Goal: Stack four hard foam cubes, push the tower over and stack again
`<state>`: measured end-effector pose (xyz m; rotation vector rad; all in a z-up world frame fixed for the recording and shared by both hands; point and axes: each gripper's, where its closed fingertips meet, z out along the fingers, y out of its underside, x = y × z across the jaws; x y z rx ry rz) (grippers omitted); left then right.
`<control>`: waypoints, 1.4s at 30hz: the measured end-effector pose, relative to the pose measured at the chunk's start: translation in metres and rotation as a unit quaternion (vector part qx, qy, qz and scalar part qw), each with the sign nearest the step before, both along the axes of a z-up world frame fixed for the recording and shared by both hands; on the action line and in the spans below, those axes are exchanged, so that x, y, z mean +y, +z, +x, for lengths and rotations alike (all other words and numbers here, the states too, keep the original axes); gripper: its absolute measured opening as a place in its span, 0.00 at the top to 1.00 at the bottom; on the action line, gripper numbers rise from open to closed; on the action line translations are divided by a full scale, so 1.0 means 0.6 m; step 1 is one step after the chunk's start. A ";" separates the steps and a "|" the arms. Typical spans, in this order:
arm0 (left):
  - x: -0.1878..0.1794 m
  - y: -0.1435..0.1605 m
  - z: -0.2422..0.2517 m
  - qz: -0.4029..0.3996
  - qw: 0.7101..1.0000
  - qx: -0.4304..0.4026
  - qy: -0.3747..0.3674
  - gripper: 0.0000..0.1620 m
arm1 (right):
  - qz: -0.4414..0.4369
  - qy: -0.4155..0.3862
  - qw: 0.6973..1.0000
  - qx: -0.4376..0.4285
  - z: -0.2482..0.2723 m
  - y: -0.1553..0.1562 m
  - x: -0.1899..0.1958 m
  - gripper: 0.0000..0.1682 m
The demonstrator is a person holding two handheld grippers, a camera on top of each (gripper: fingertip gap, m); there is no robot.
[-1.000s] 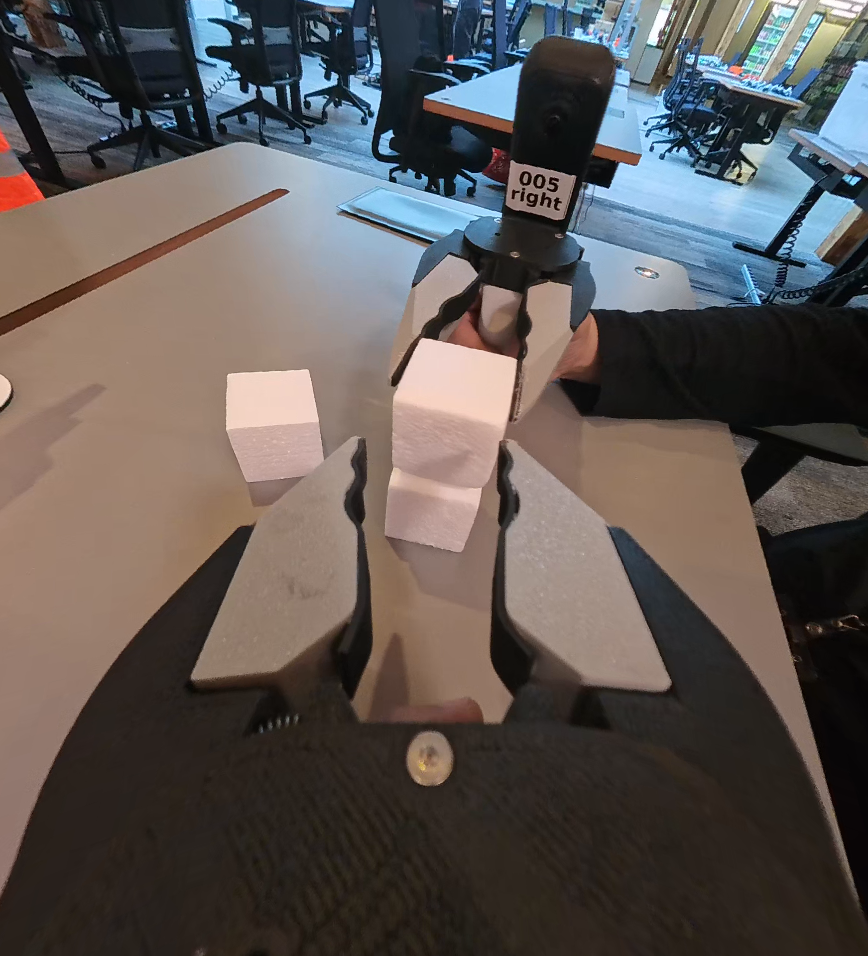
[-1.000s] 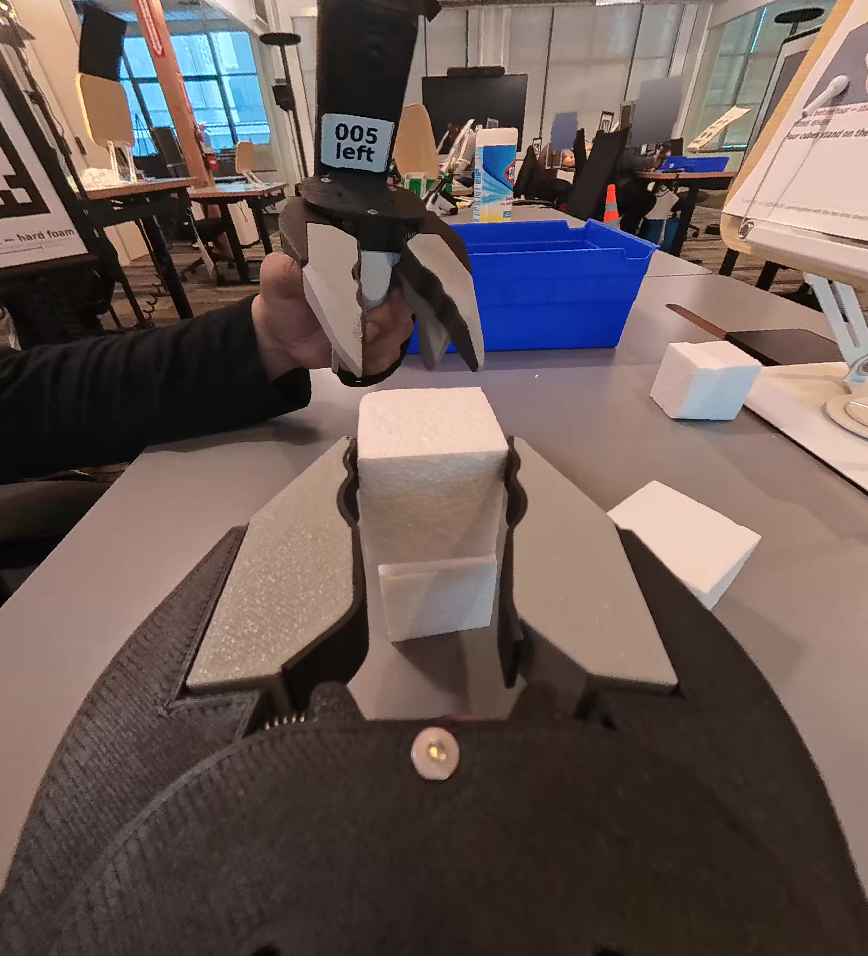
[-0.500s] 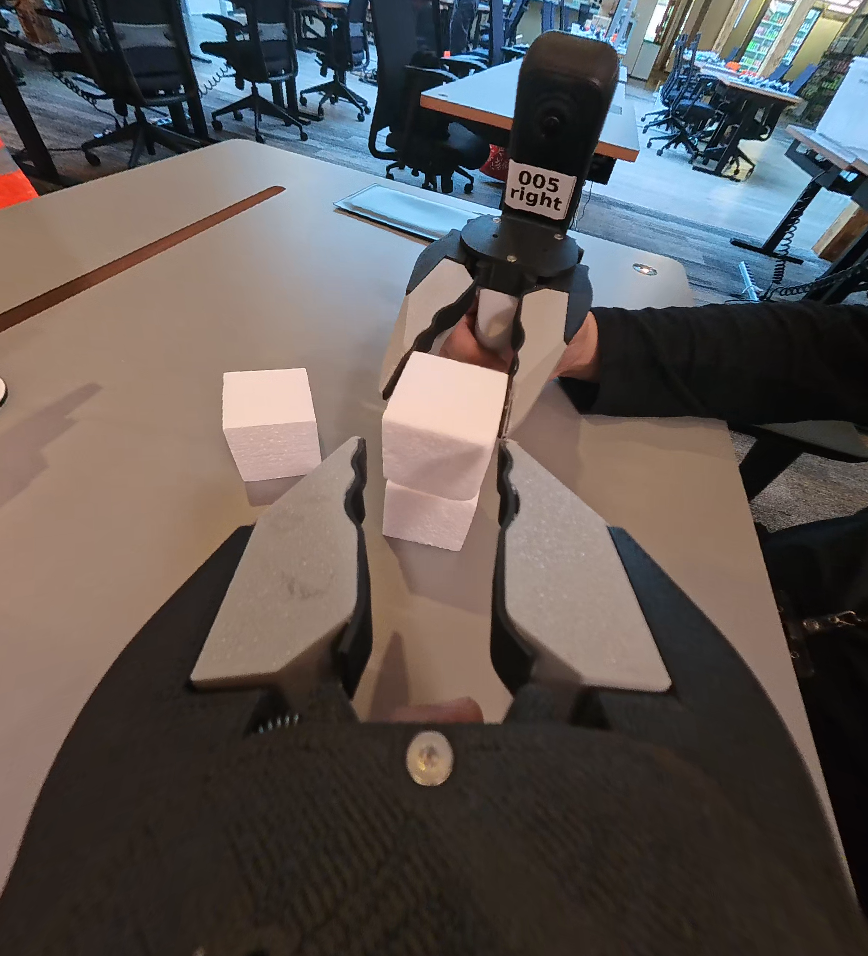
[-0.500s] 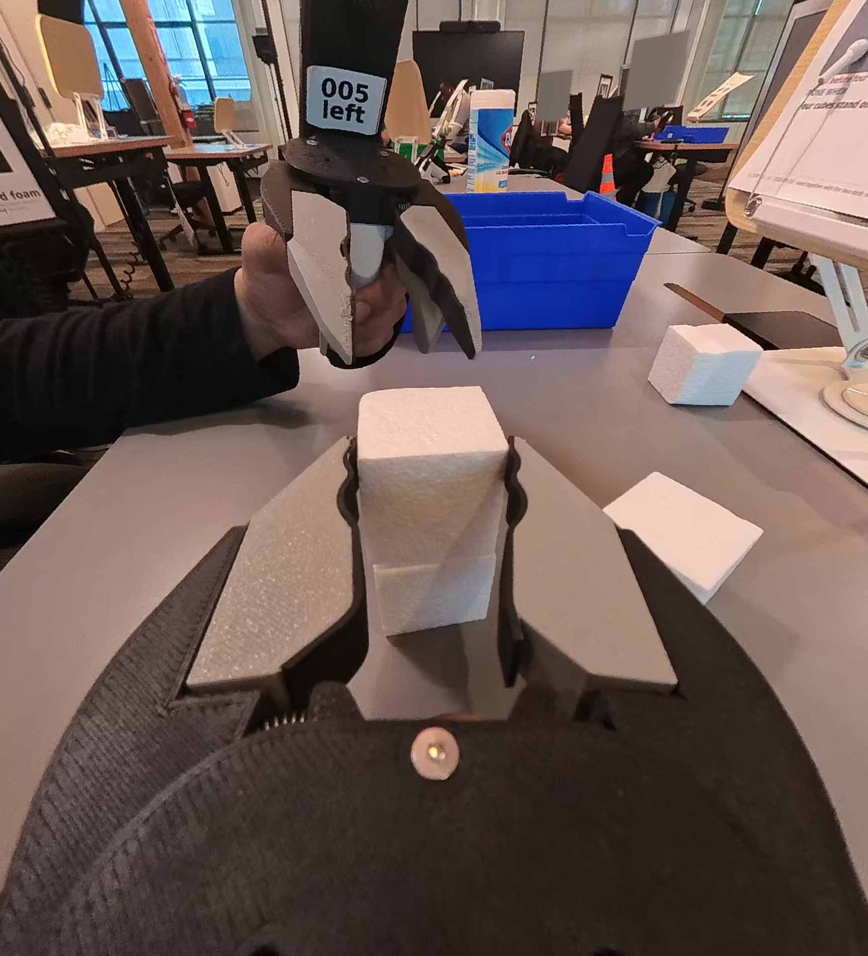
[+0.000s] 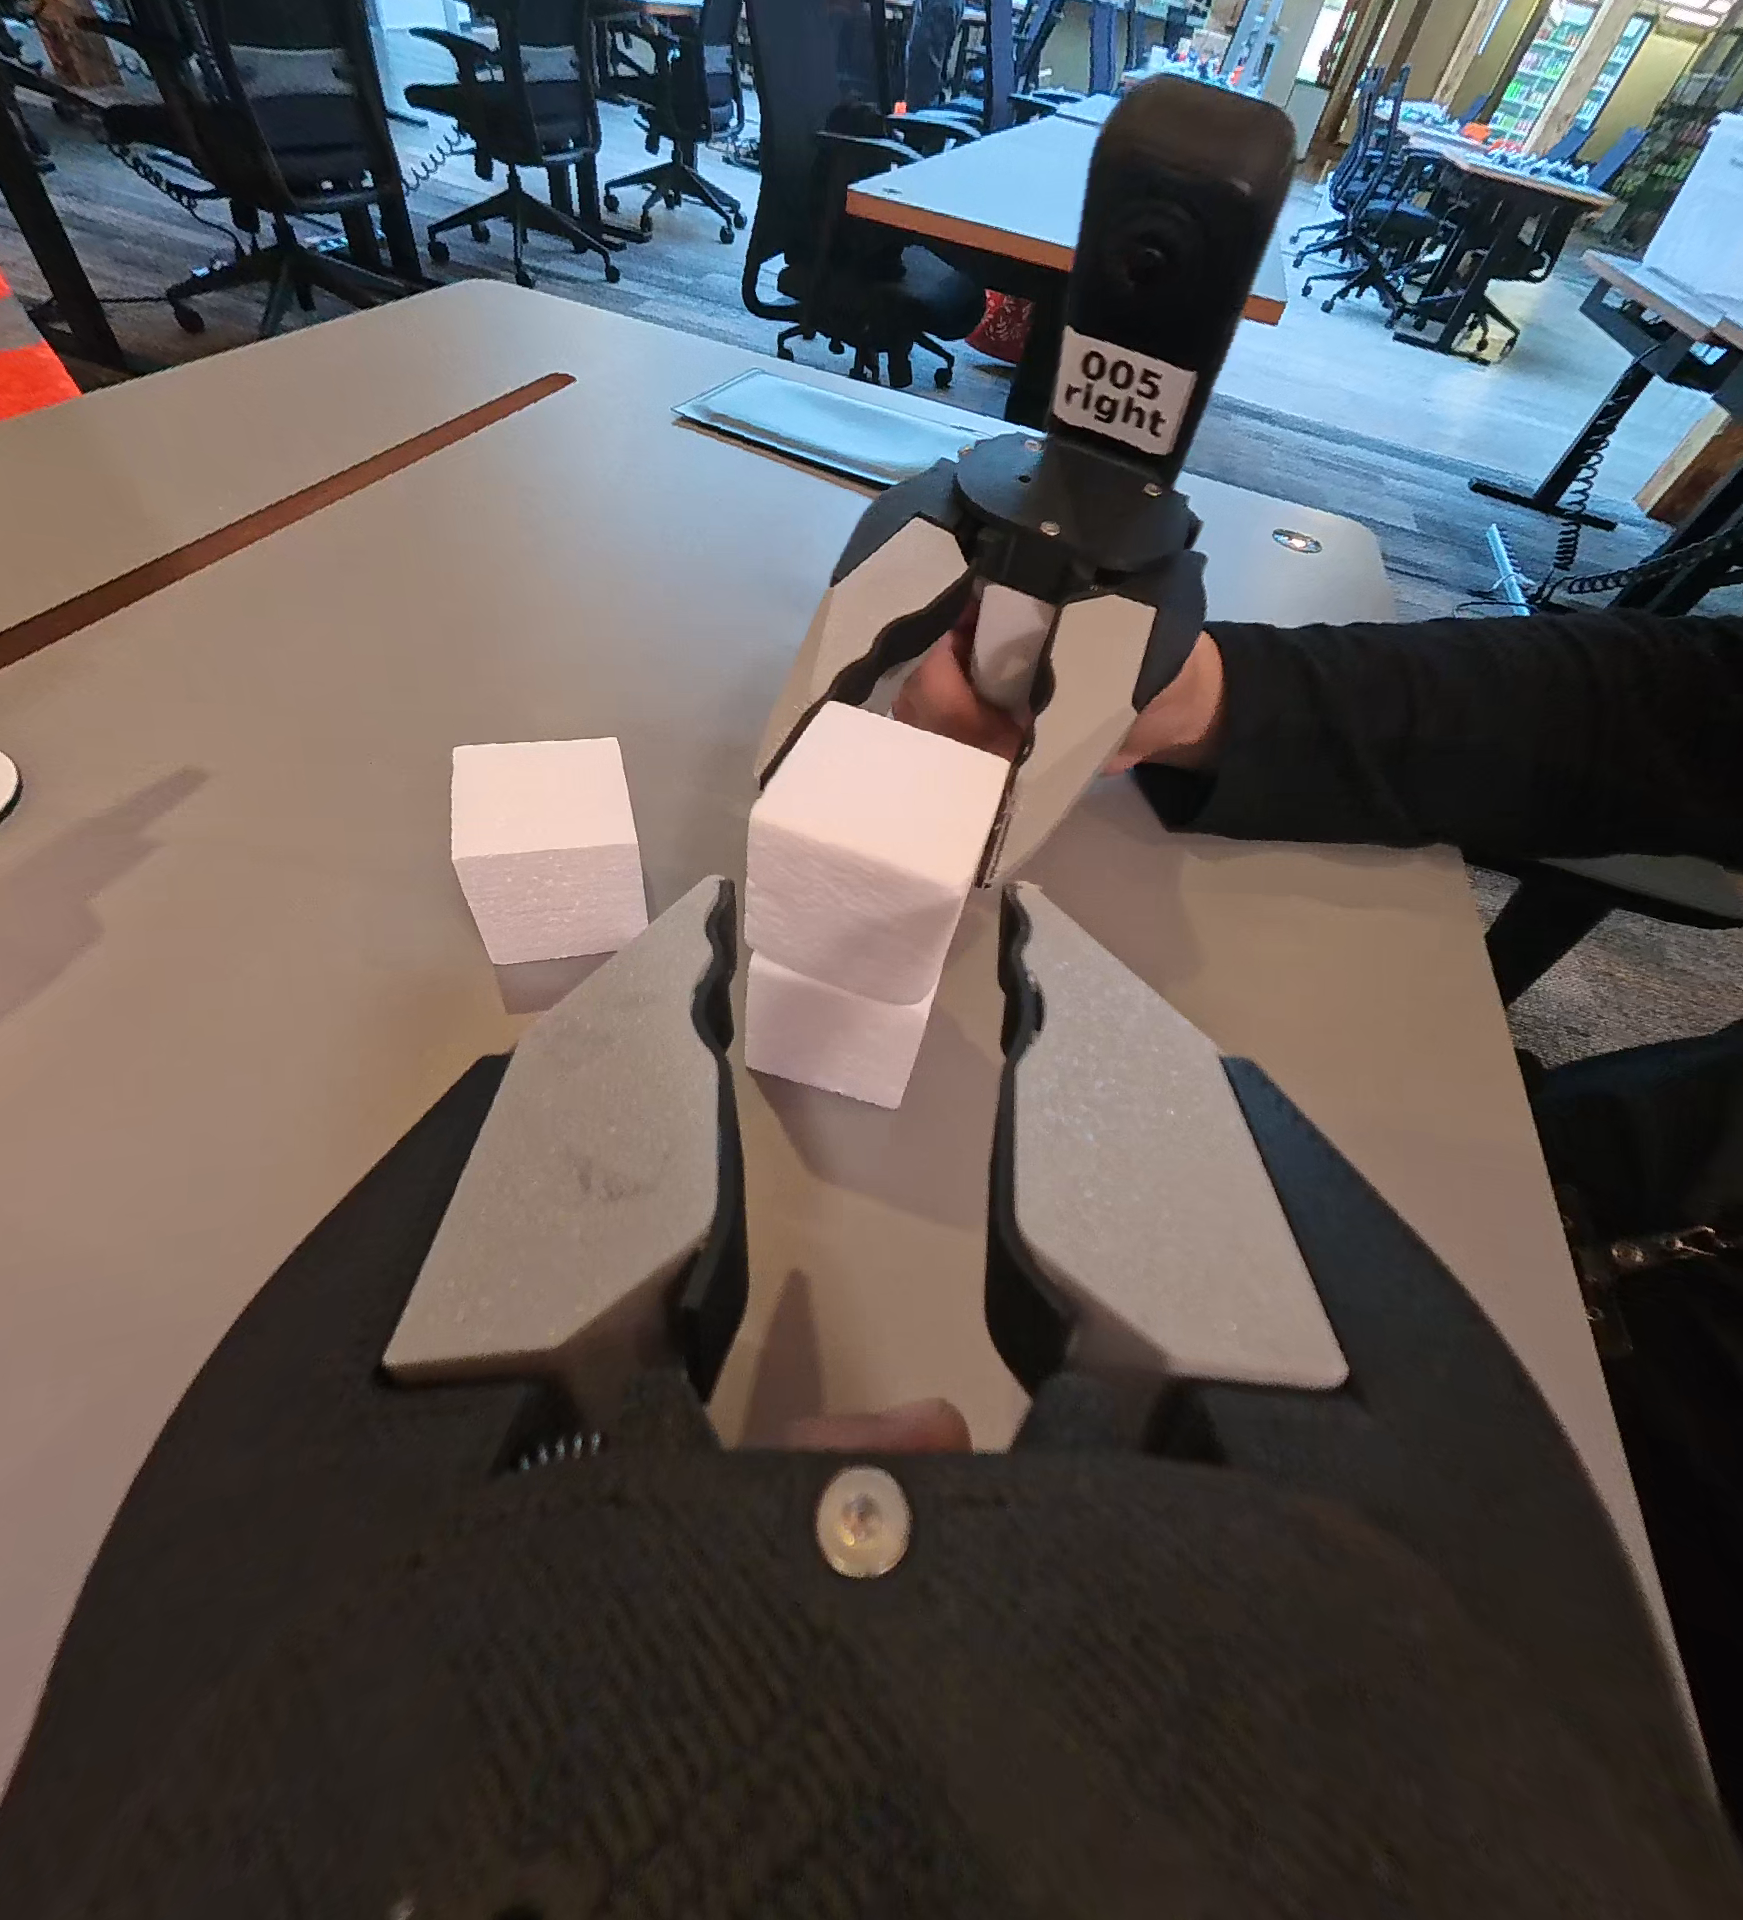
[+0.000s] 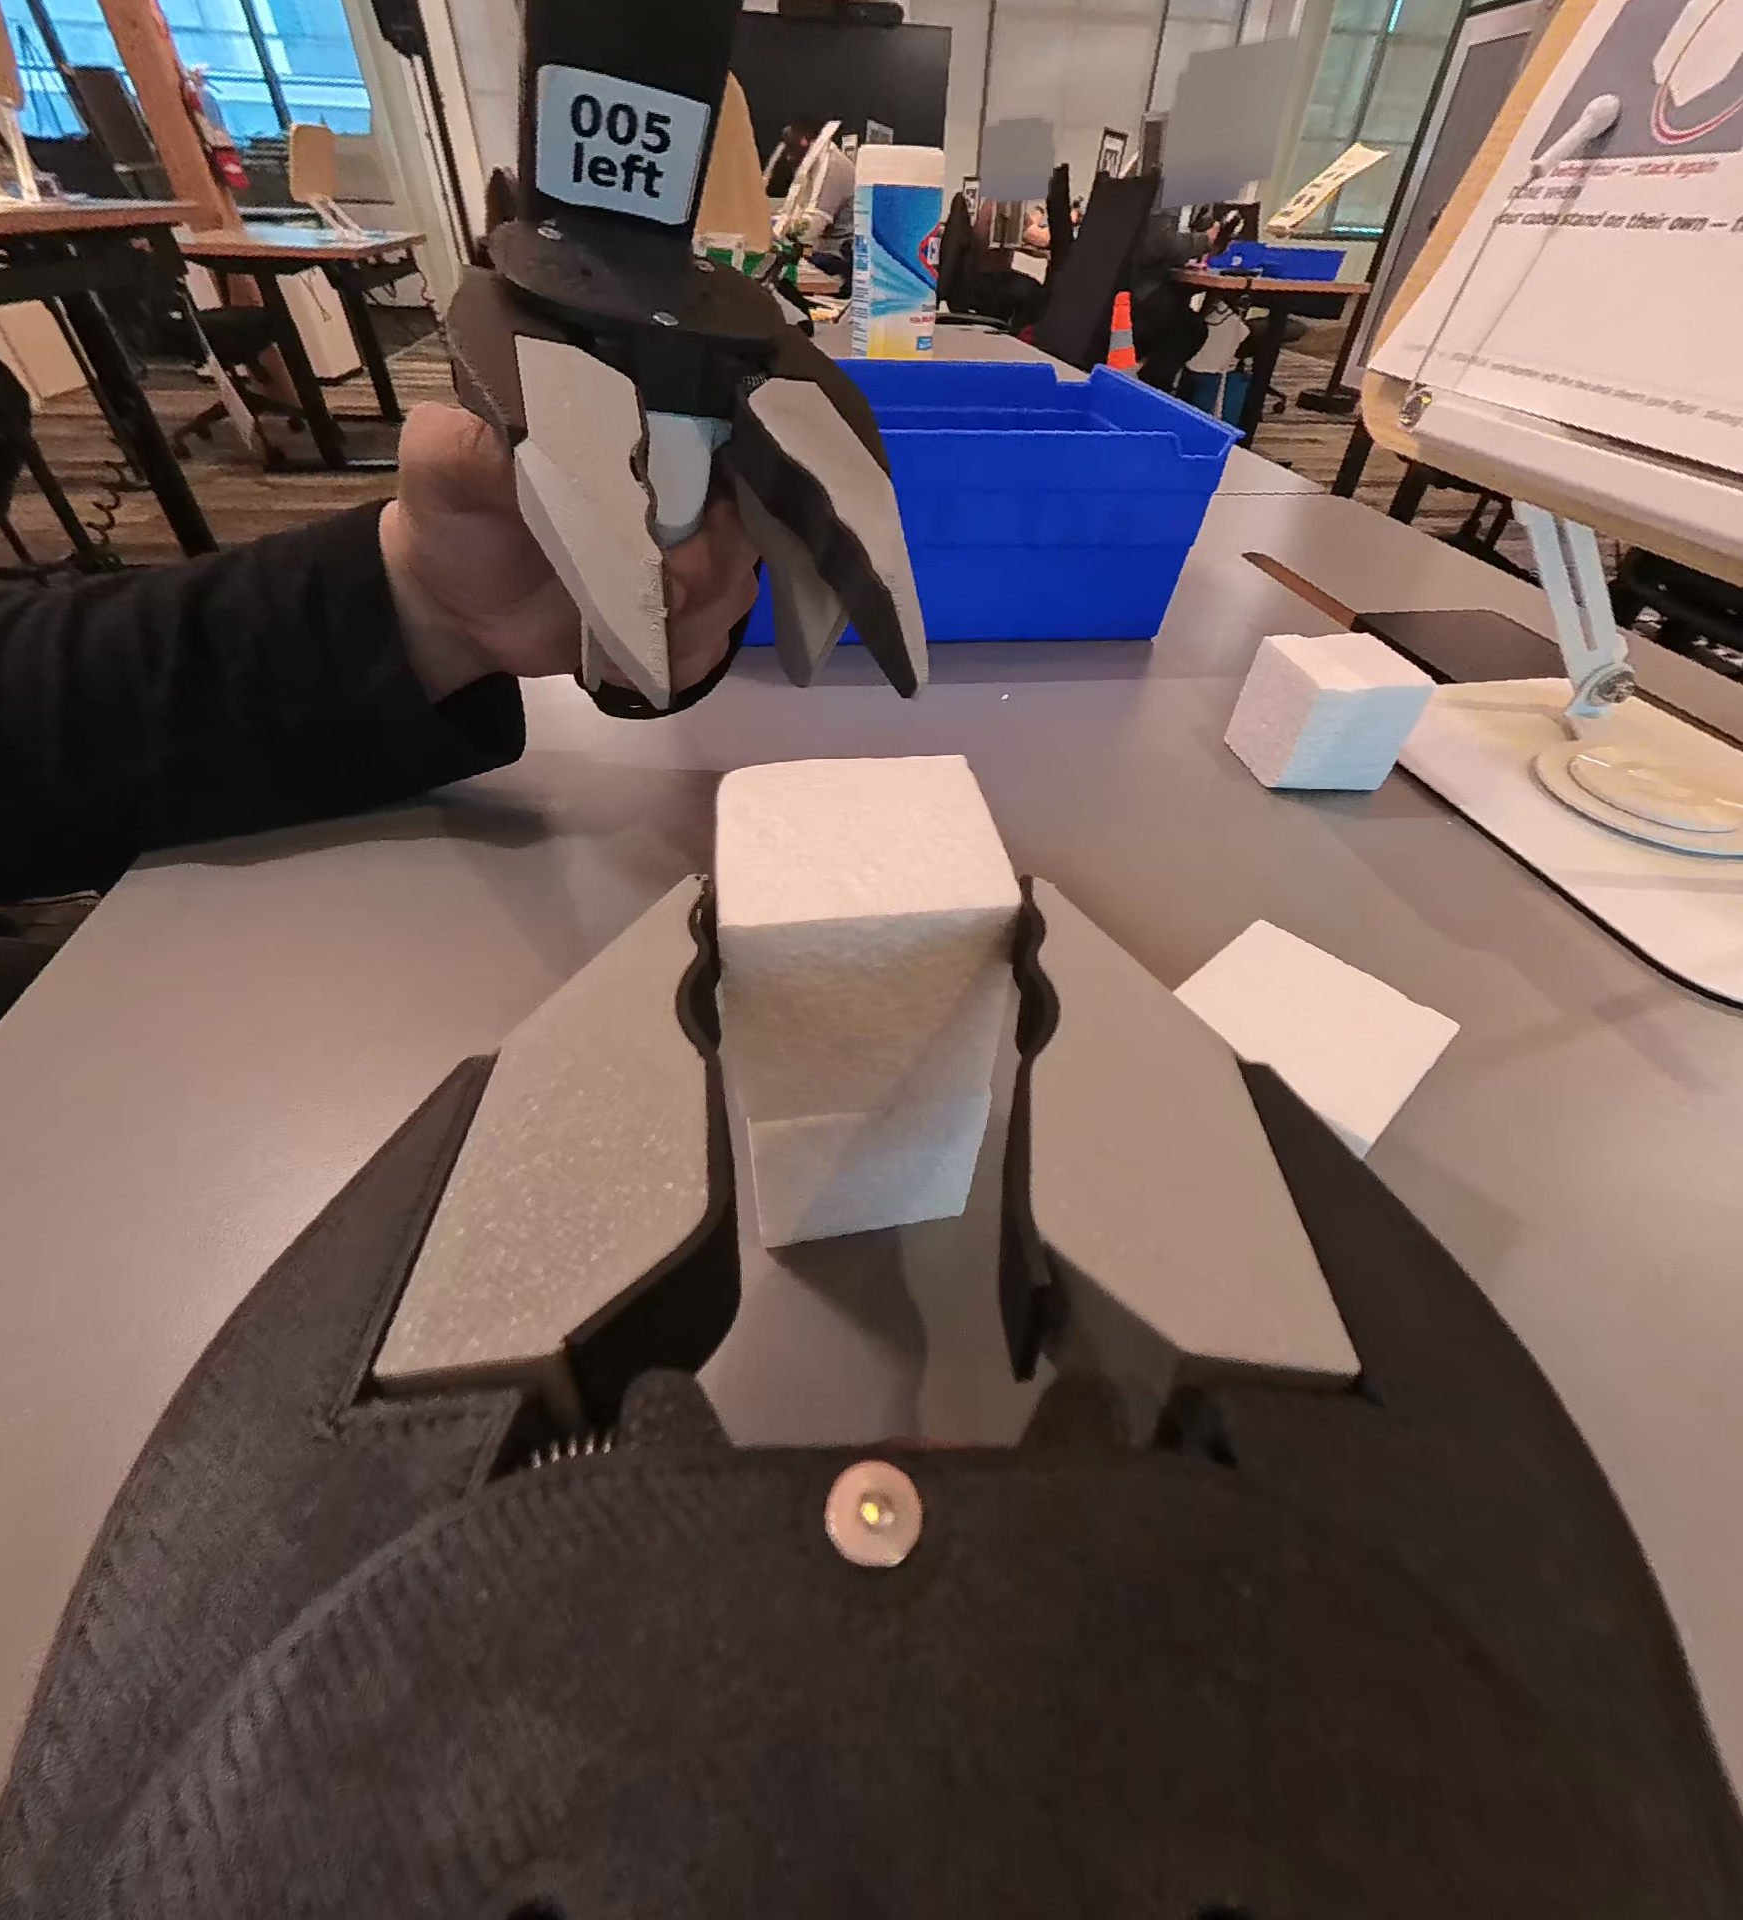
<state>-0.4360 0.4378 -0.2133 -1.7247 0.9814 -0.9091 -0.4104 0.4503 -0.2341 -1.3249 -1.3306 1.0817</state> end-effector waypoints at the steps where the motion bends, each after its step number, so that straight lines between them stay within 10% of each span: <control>1: 0.000 0.000 0.000 -0.001 1.000 0.000 0.000 0.70 | 0.002 -0.004 1.000 0.000 0.000 0.000 0.000 0.68; 36: -0.002 0.005 -0.003 0.002 1.000 -0.006 0.000 0.70 | -0.018 -0.032 0.997 0.072 0.021 0.043 0.012 0.61; 42: -0.002 0.016 -0.008 0.008 1.000 -0.019 0.003 0.70 | -0.041 -0.139 0.982 0.119 0.084 0.069 0.092 0.70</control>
